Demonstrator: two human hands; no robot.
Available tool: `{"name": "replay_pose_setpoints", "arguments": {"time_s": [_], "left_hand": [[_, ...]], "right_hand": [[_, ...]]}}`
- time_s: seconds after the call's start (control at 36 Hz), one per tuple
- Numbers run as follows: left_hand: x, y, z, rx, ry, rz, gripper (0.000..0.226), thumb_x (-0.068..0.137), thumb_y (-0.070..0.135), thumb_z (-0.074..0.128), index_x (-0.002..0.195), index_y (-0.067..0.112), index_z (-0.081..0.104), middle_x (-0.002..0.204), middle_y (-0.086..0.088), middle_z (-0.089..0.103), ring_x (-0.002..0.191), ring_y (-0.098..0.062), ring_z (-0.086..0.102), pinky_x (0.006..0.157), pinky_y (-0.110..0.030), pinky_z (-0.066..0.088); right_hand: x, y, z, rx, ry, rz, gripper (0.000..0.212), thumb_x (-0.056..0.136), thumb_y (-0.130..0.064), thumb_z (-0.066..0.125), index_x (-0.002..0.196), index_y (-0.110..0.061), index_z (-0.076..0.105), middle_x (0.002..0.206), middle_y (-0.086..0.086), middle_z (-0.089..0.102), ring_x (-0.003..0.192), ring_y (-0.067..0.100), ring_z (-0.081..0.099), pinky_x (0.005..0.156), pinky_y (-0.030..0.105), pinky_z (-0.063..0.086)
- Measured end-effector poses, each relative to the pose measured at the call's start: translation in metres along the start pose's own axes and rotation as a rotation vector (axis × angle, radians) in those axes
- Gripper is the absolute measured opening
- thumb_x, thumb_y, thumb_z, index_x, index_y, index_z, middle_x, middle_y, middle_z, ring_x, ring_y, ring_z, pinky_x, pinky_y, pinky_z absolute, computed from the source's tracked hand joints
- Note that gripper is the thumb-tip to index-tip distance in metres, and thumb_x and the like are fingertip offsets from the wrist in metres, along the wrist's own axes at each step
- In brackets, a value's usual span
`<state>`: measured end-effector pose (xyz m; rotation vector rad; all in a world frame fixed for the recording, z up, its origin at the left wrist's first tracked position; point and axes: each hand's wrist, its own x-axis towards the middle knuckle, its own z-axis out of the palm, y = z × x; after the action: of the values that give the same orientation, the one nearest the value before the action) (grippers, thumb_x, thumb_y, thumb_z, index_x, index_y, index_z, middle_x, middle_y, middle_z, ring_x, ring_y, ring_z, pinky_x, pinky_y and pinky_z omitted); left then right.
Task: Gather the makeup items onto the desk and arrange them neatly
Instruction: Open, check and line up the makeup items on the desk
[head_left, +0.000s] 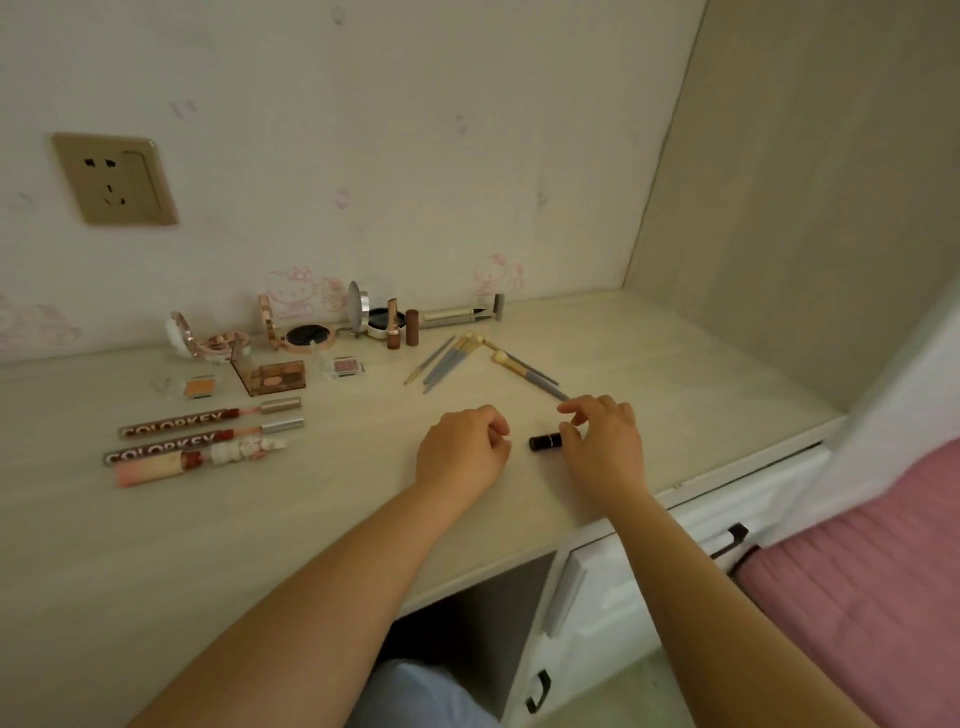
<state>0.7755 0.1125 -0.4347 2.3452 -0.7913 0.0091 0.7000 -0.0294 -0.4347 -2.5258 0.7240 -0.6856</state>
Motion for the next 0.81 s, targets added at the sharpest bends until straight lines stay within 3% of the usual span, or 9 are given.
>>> {"name": "replay_pose_setpoints", "arguments": {"time_s": [0.14,0.31,0.42,0.61,0.81], "left_hand": [[-0.001,0.009,0.017,-0.016,-0.029,0.004,0.032,0.085,0.034,0.065,0.114,0.024,0.056,0.114,0.006,0.059,0.099,-0.012,0.058,0.085,-0.028,0.050],[0.005,0.013,0.027,0.060,-0.050,0.004,0.044,0.085,0.041,0.062,0.125,0.030,0.051,0.124,0.005,0.051,0.105,-0.013,0.055,0.086,-0.029,0.049],[0.009,0.016,0.029,0.077,-0.063,0.019,0.038,0.087,0.040,0.059,0.125,0.034,0.054,0.120,0.005,0.053,0.104,-0.014,0.054,0.082,-0.029,0.047],[0.011,0.015,0.027,0.040,-0.047,0.010,0.019,0.090,0.034,0.057,0.108,0.030,0.062,0.110,0.004,0.060,0.098,-0.014,0.057,0.078,-0.030,0.047],[0.006,0.000,0.003,-0.068,-0.056,0.022,0.024,0.088,0.037,0.061,0.108,0.024,0.062,0.107,0.005,0.067,0.095,-0.013,0.061,0.083,-0.032,0.051]], "right_hand": [[-0.005,0.019,-0.003,-0.072,-0.115,0.051,0.036,0.091,-0.020,0.051,0.127,-0.024,0.049,0.124,0.001,0.049,0.117,0.019,0.039,0.099,0.030,0.036],[-0.001,0.025,0.000,-0.123,-0.188,0.025,0.036,0.095,-0.027,0.045,0.131,-0.025,0.048,0.128,0.003,0.046,0.119,0.022,0.038,0.099,0.031,0.036],[0.000,0.026,0.003,-0.142,-0.188,0.011,0.030,0.096,-0.030,0.043,0.124,-0.026,0.054,0.123,0.001,0.048,0.114,0.021,0.040,0.093,0.031,0.037],[0.002,0.024,-0.001,-0.105,-0.262,-0.025,0.025,0.094,-0.035,0.048,0.116,-0.027,0.058,0.115,-0.002,0.051,0.109,0.019,0.042,0.089,0.029,0.038],[0.004,-0.004,-0.002,0.443,-0.301,0.009,0.010,0.095,-0.024,0.050,0.100,-0.020,0.058,0.082,-0.010,0.057,0.076,0.006,0.051,0.064,0.015,0.036]]}}
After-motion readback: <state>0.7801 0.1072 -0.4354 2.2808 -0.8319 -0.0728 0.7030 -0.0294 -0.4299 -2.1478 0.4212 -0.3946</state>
